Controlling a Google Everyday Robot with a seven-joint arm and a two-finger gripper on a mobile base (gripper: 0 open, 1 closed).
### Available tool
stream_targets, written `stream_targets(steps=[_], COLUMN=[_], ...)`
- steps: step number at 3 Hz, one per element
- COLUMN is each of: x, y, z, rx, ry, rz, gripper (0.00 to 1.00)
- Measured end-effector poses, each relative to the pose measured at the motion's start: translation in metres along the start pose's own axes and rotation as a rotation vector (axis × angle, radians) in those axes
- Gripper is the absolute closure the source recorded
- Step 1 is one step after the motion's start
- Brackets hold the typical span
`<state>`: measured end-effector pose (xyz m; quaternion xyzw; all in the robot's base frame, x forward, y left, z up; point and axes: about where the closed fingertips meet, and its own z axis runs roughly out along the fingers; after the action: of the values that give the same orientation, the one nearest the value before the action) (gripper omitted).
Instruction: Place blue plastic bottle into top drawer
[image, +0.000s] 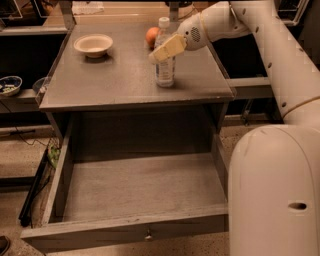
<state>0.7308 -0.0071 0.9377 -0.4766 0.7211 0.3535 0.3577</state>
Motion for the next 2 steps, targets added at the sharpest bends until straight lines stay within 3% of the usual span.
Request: stream_targets(steps=[2], x=[0.0009], y=[0.0036], z=[0.0098], rx=[-0.026], ry=[-0.002], rz=[-0.001], gripper=[0.00])
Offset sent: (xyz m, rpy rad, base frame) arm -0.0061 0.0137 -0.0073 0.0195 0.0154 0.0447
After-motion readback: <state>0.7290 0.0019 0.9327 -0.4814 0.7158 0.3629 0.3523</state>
